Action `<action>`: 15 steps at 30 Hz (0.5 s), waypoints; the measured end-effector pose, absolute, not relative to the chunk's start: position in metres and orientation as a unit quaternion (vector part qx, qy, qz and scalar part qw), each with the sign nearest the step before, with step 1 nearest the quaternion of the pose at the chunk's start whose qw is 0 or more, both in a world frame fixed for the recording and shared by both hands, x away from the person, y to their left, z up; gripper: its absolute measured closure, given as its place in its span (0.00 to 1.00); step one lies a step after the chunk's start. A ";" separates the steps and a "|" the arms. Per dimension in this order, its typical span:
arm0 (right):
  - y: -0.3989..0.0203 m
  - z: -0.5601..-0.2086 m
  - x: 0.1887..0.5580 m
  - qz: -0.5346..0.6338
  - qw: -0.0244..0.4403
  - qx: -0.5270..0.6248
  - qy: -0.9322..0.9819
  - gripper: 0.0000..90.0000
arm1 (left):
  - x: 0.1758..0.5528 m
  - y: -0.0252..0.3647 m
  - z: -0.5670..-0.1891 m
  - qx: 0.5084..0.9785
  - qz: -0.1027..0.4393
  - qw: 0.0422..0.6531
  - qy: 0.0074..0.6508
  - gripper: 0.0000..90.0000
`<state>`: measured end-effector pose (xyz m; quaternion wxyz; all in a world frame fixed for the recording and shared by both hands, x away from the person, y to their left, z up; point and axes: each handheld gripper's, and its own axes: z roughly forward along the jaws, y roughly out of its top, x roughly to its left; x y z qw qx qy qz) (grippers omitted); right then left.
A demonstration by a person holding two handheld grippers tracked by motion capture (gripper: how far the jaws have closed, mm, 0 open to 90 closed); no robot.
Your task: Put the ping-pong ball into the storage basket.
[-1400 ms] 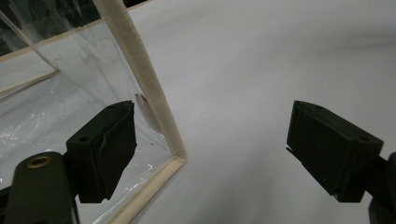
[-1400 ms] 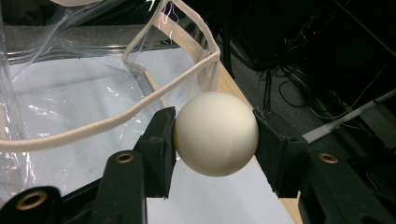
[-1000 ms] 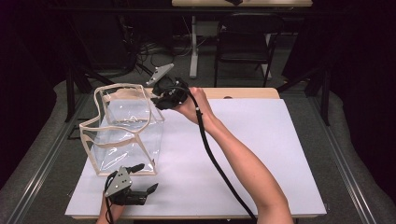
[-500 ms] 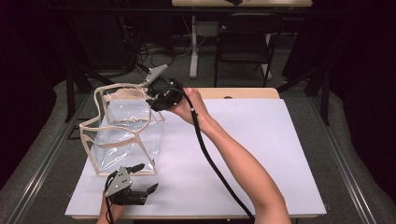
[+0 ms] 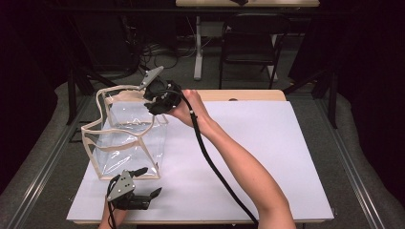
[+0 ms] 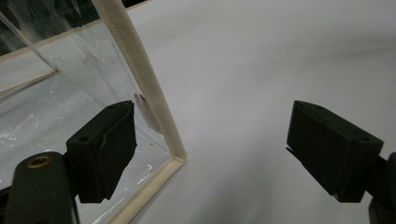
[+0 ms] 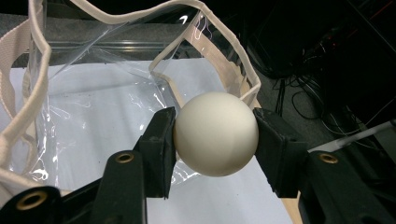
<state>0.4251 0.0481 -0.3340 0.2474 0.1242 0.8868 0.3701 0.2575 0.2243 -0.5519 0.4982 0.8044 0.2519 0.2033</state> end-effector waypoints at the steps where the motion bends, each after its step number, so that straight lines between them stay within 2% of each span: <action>1: 0.049 -0.334 0.425 0.371 0.247 0.124 0.887 0.57 | 0.258 0.224 -0.552 0.804 0.203 0.498 0.252 0.18; 15: 0.062 -0.333 0.420 0.363 0.242 0.109 0.893 0.57 | 0.258 0.224 -0.552 0.804 0.203 0.498 0.252 0.18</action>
